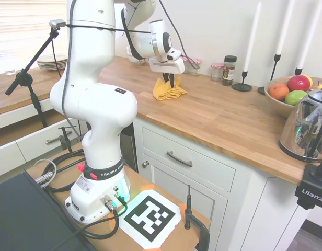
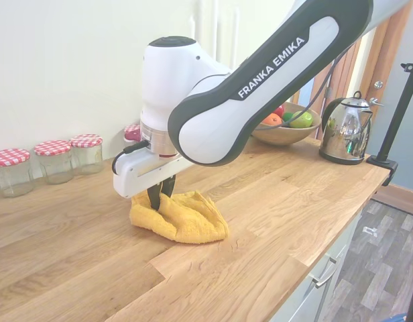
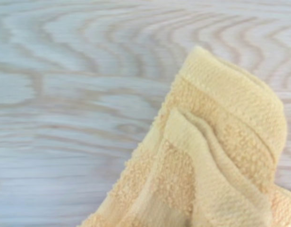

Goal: Wipe the counter

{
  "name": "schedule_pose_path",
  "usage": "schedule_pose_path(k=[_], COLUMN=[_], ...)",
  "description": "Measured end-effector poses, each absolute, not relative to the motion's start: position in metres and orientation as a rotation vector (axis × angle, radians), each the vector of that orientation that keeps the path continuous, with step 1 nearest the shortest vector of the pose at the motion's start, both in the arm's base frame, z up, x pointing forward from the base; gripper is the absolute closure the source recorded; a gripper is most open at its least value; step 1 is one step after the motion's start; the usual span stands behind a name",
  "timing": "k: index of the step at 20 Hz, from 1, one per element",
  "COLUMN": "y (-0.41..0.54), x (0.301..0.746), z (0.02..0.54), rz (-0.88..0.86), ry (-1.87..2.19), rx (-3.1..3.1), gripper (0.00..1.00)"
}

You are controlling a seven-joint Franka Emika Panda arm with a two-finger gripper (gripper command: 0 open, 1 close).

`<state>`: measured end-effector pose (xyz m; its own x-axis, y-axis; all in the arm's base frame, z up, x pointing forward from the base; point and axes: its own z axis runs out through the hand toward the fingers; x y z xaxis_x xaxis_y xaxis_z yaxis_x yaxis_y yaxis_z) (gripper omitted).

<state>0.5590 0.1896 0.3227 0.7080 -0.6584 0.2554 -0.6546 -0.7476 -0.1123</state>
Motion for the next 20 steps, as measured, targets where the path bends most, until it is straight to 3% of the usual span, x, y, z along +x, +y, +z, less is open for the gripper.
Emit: schedule_pose_path(k=[13, 20], y=[0.208, 0.139], x=[0.552, 0.573], z=[0.322, 0.326], rz=[-0.463, -0.374], ry=[1.094, 1.195], rx=[-2.909, -2.840], gripper=[1.00, 1.00])
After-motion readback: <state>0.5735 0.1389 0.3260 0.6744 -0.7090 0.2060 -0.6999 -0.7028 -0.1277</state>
